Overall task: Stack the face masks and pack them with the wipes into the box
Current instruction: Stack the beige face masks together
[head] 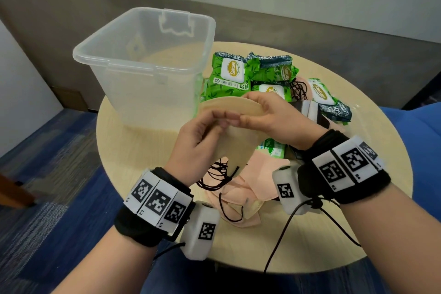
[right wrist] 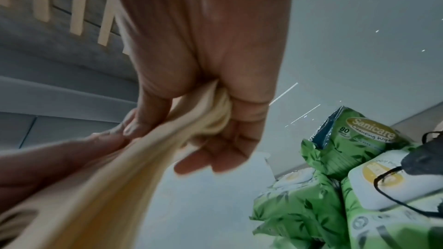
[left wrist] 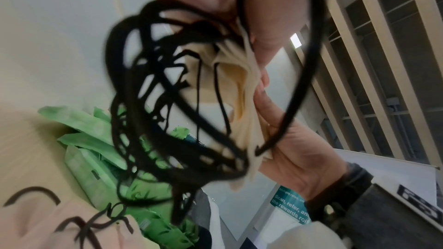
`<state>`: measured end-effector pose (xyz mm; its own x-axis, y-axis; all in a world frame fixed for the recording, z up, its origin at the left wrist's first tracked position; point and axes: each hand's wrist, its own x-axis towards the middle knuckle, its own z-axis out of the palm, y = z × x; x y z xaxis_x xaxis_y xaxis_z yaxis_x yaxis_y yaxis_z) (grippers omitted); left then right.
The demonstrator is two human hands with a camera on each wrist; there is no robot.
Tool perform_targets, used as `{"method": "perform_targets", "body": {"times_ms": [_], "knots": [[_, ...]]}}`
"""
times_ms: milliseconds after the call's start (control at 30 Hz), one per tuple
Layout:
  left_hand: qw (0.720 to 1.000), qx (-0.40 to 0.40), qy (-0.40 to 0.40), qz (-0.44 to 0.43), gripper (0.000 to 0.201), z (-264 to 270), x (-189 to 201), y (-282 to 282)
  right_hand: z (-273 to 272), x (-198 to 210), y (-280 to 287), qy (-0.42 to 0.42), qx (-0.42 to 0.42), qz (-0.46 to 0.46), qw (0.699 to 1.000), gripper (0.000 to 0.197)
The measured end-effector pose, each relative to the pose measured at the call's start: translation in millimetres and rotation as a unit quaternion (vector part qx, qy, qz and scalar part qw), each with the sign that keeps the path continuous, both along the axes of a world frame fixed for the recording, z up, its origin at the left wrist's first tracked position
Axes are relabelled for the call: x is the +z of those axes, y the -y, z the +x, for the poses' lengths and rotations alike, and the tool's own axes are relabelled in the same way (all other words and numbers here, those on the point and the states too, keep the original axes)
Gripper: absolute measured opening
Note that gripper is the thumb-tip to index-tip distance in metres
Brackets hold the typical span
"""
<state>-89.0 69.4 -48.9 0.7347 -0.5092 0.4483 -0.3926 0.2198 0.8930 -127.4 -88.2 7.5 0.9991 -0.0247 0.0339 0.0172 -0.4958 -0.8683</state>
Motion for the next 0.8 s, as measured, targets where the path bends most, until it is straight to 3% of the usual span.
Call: {"method": "perform_targets", "body": {"times_ms": [67, 267, 433, 600, 700, 800], "knots": [[1.0, -0.013, -0.001, 0.005, 0.018, 0, -1, 0, 2, -5, 0, 0.031, -0.015, -0.012, 0.999, 0.024], [1.0, -0.021, -0.01, -0.005, 0.03, 3, -2, 0, 3, -10, -1, 0.074, -0.047, -0.04, 0.995, 0.034], [0.994, 0.06, -0.071, -0.05, 0.026, 6, 1, -1, -3, -9, 0, 0.079, -0.068, 0.04, 0.994, 0.041], [0.992, 0.069, -0.094, -0.047, 0.021, -2, 5, 5, 5, -20, -10, 0.133, -0.153, -0.009, 0.979, 0.07], [0.994, 0.044, -0.09, -0.037, 0.018, -5, 6, 5, 7, -21, -13, 0.16, -0.196, -0.015, 0.967, 0.059], [0.995, 0.044, -0.089, -0.027, 0.026, -1, 6, 1, 4, -18, -10, 0.158, -0.217, -0.04, 0.963, 0.061]]}}
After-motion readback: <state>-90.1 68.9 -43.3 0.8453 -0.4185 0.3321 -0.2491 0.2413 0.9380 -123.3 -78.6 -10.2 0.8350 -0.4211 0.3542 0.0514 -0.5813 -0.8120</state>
